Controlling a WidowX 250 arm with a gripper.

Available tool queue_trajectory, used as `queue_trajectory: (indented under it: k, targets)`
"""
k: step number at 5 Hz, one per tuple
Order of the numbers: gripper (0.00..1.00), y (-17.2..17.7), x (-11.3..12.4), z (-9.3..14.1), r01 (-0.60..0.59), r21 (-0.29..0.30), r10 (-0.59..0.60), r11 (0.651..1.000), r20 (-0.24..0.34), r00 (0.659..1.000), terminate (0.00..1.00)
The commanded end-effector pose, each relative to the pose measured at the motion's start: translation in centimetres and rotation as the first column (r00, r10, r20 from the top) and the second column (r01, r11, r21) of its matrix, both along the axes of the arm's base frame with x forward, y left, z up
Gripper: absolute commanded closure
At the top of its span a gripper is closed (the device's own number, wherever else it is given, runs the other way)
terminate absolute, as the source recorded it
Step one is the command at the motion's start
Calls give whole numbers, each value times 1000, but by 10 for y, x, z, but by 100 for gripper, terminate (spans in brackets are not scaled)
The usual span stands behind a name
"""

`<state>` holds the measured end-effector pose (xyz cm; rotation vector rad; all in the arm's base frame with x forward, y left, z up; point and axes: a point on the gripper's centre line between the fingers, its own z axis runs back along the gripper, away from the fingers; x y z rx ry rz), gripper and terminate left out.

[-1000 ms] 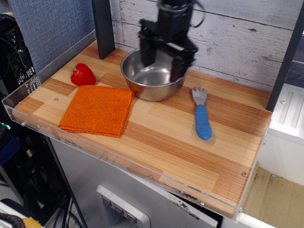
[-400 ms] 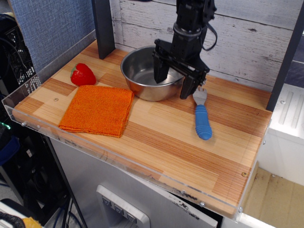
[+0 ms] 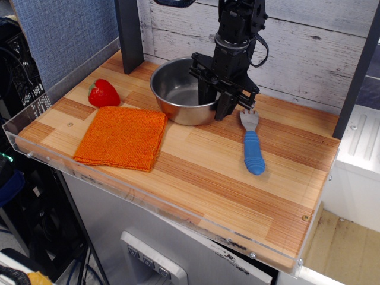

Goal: Put the silver pot between the orange rag and blue fork.

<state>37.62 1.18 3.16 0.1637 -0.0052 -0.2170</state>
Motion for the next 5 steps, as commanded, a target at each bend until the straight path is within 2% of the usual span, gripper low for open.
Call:
queue_trajectory:
  k: [1, 2, 3, 4, 5]
  targets:
    - [100, 8, 1, 14, -8, 1, 8, 1000, 38, 999, 0]
    - [100, 11, -2, 18, -19, 15, 19, 1000, 50, 999, 0]
    - [100, 35, -11, 48, -85, 7, 84, 996, 117, 990, 0]
    - [100, 76, -25, 87, -188, -75, 200, 979, 210, 957, 0]
    - [100, 104, -45, 109, -246, -142, 277, 959, 270, 922, 0]
